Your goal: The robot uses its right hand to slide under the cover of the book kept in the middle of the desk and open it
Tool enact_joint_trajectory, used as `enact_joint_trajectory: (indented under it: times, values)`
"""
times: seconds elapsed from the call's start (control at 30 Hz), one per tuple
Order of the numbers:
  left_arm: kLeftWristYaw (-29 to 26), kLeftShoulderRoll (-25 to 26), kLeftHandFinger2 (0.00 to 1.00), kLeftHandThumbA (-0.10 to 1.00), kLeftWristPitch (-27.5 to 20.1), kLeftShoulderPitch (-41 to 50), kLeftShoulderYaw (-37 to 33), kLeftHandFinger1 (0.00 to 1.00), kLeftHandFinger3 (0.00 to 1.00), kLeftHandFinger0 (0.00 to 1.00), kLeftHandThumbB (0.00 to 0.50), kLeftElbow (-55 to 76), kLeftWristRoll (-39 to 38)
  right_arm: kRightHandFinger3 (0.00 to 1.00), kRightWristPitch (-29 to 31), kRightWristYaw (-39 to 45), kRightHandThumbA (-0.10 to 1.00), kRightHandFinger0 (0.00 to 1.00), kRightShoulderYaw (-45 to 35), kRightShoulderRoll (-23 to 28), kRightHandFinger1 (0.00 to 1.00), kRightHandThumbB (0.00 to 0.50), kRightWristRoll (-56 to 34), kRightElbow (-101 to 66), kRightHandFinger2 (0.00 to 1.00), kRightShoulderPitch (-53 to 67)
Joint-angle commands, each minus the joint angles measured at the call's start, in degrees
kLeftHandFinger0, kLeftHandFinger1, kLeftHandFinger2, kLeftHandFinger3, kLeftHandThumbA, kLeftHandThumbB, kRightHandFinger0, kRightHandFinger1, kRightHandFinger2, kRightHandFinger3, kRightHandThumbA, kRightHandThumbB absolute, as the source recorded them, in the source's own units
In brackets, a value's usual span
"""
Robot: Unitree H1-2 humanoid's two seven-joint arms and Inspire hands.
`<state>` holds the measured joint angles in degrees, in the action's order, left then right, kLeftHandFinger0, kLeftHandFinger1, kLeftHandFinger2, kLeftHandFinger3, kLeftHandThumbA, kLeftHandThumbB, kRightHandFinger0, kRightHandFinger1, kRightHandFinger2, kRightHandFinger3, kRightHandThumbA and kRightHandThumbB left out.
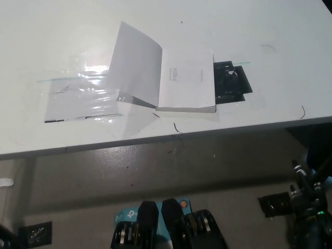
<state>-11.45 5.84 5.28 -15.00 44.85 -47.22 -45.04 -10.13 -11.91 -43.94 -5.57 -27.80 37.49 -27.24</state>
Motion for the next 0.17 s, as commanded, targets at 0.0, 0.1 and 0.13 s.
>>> enact_joint_trajectory:
  times: [0.0, 0.1, 0.13]
  values:
    - [2.04, 1.13, 1.00, 1.00, -1.76, -1.57, 0.20, 1.00, 1.00, 0.99, 0.007, -0.08, -0.71, 1.00, 1.96, -0.16, 1.00, 0.99, 1.64, 0.02, 0.97, 0.170, -2.15, 0.40, 0.93, -1.30]
    - [1.14, 0.69, 1.00, 1.00, -1.03, -1.83, 0.49, 1.00, 1.00, 0.92, 0.020, 0.91, -1.17, 1.00, 2.13, -0.46, 1.00, 1.00, 2.28, -0.54, 0.94, 0.180, -2.73, 0.81, 0.88, -1.29]
    - [1.14, 0.69, 1.00, 1.00, -1.03, -1.83, 0.49, 1.00, 1.00, 0.92, 0.020, 0.91, -1.17, 1.00, 2.13, -0.46, 1.00, 1.00, 2.28, -0.54, 0.94, 0.180, -2.73, 0.81, 0.88, -1.29]
